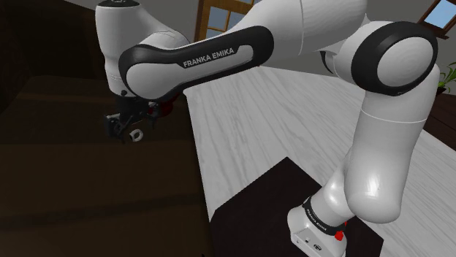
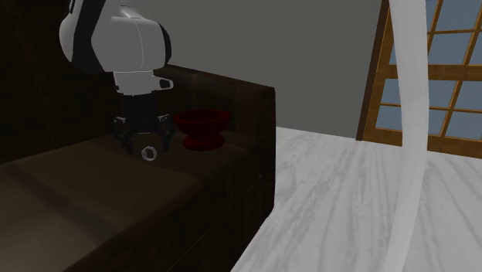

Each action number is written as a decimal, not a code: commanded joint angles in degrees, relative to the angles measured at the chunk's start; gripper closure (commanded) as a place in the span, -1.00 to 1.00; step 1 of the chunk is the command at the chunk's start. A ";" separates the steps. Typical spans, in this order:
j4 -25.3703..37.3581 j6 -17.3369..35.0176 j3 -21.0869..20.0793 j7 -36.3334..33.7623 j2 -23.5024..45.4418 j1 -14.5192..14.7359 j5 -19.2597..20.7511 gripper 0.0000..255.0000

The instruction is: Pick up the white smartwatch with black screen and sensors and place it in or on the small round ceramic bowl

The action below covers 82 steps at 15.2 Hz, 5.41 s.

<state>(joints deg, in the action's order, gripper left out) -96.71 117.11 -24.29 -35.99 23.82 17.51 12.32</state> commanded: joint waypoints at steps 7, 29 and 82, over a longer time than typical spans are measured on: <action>-0.01 0.00 0.00 0.00 -0.01 0.00 0.00 1.00; 9.72 -12.96 -1.00 1.72 -3.64 -0.01 -2.17 1.00; 29.16 -19.39 3.63 16.42 8.90 -7.60 0.35 -1.00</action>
<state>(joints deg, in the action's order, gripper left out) -67.55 97.72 -20.66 -19.57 32.72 9.92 12.67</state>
